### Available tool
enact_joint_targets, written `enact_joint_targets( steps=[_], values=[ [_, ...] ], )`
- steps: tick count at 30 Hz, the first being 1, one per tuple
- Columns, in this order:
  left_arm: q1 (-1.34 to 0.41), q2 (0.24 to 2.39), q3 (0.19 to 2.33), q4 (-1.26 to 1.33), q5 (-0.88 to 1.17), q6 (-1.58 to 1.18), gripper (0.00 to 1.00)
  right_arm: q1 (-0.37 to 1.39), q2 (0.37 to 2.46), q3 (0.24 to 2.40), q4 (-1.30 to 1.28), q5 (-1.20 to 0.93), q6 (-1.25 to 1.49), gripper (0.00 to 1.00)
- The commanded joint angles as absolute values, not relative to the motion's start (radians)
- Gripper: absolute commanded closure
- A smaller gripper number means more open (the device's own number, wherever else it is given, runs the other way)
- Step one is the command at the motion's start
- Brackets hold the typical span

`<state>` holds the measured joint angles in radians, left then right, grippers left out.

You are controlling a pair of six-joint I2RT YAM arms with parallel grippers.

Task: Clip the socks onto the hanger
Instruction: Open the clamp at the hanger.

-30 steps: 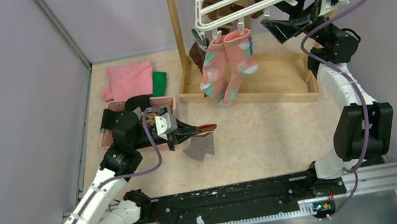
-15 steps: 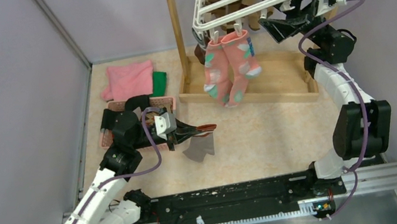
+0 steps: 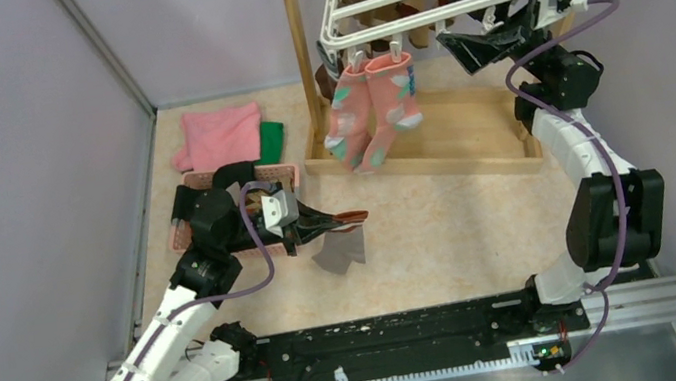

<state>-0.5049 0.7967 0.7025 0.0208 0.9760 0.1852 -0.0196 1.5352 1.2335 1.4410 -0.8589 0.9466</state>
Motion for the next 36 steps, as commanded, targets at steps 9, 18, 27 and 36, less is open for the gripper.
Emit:
enact_joint_targets(
  steps=[9,18,27,36],
  values=[
    [-0.490,0.801,0.694,0.093,1.023,0.178,1.00,-0.006,1.562,1.303,1.437,-0.878,0.931,0.09],
    [-0.481,0.804,0.692,0.102,1.032,0.168,1.00,0.028,1.576,1.320,1.435,-0.894,0.929,0.06],
    [-0.478,0.804,0.692,0.106,1.035,0.165,1.00,0.028,1.568,1.319,1.430,-0.882,0.938,0.09],
    [-0.477,0.802,0.690,0.107,1.037,0.163,1.00,0.028,1.571,1.319,1.427,-0.885,0.945,0.16]
  ],
)
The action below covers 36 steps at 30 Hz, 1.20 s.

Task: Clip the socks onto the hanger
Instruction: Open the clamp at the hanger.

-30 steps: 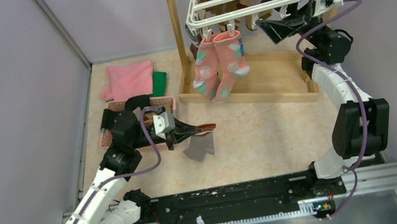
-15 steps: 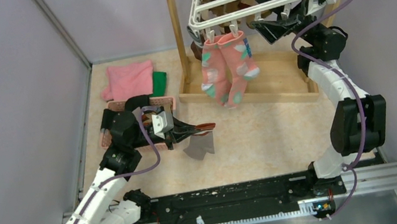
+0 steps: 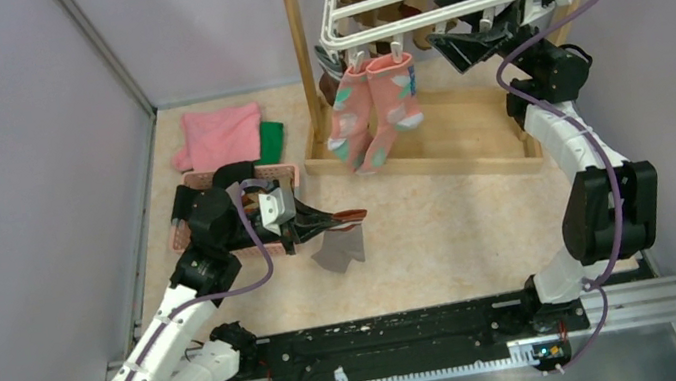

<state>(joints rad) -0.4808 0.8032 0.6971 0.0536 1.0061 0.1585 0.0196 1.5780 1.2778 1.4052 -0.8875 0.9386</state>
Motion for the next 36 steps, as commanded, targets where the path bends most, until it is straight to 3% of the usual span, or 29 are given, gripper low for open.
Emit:
enact_joint_targets(
  steps=[1,8,9,16,24,29,36],
  values=[
    [-0.476,0.802,0.689,0.107,1.037,0.163,1.00,0.028,1.570,1.318,1.428,-0.885,0.947,0.17],
    [-0.475,0.804,0.690,0.110,1.038,0.161,1.00,0.029,1.570,1.321,1.420,-0.889,0.949,0.26],
    [-0.474,0.805,0.689,0.109,1.039,0.160,1.00,0.029,1.570,1.322,1.420,-0.889,0.952,0.36],
    [-0.473,0.804,0.690,0.109,1.040,0.160,1.00,0.029,1.578,1.330,1.438,-0.892,0.974,0.72],
    [-0.473,0.803,0.689,0.112,1.043,0.157,1.00,0.029,1.581,1.336,1.451,-0.894,0.992,0.87],
    [-0.472,0.802,0.690,0.115,1.046,0.153,1.00,0.028,1.579,1.331,1.460,-0.901,0.998,0.86],
    [-0.472,0.802,0.689,0.117,1.048,0.152,1.00,0.029,1.577,1.315,1.457,-0.897,0.990,0.59]
  ],
)
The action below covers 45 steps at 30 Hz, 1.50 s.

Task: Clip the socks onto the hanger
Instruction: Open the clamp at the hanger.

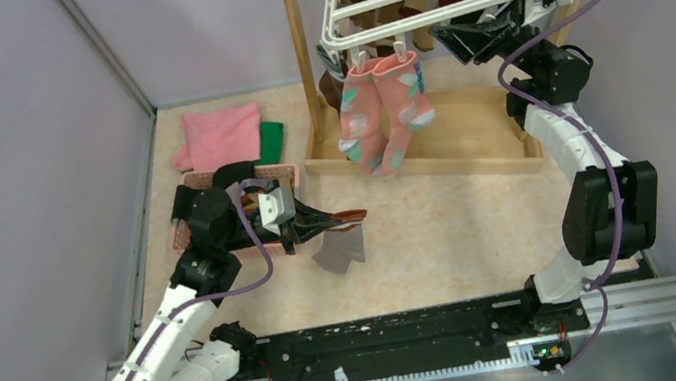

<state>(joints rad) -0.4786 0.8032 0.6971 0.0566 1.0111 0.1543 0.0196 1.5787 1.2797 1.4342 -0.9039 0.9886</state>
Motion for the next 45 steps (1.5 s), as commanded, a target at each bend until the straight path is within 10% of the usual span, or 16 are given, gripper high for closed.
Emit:
enact_joint_targets(
  steps=[1,8,18,33,45],
  values=[
    [-0.472,0.802,0.688,0.116,1.048,0.152,1.00,0.029,1.576,1.312,1.457,-0.897,0.988,0.55],
    [-0.469,0.804,0.689,0.120,1.051,0.151,1.00,0.025,1.565,1.288,1.453,-0.898,0.976,0.39],
    [-0.462,0.810,0.686,0.132,1.061,0.138,1.00,0.003,1.549,1.271,1.467,-0.898,0.991,0.42],
    [-0.456,0.810,0.683,0.146,1.071,0.126,1.00,0.003,1.572,1.294,1.501,-0.916,1.045,0.98],
    [-0.453,0.807,0.679,0.163,1.080,0.112,1.00,0.003,1.608,1.308,1.627,-0.939,1.158,1.00]
  ],
)
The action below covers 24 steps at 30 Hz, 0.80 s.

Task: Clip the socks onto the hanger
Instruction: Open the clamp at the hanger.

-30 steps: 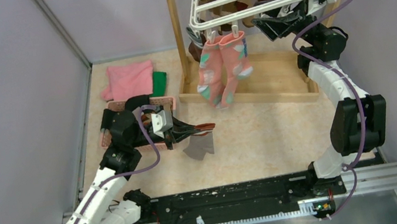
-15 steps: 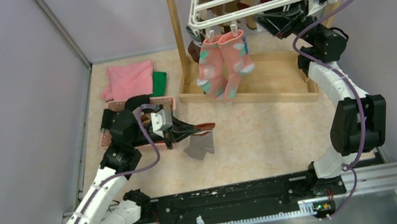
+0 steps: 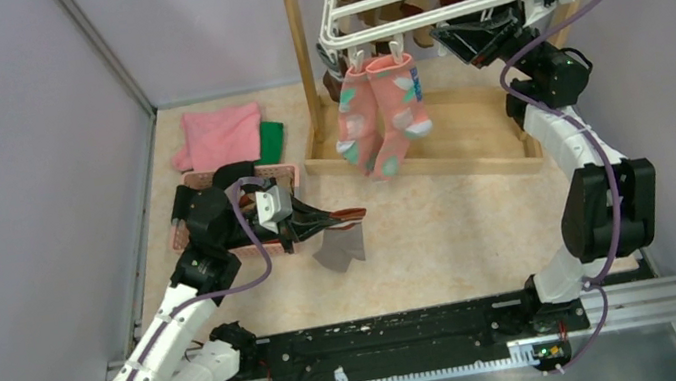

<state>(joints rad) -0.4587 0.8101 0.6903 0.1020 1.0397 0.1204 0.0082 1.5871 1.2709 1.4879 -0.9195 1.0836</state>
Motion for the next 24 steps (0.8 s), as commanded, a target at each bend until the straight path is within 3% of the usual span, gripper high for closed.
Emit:
enact_joint_targets(
  steps=[1,8,16,24],
  values=[
    [-0.453,0.807,0.679,0.164,1.081,0.111,1.00,0.003,1.615,1.314,1.649,-0.945,1.177,1.00],
    [-0.449,0.804,0.678,0.168,1.086,0.108,1.00,0.003,1.667,1.363,1.720,-0.964,1.279,1.00],
    [-0.447,0.805,0.676,0.173,1.089,0.105,1.00,0.003,1.634,1.322,1.644,-0.957,1.200,0.68],
    [-0.445,0.809,0.676,0.178,1.091,0.100,1.00,0.003,1.632,1.317,1.644,-0.959,1.204,0.56]
  ],
)
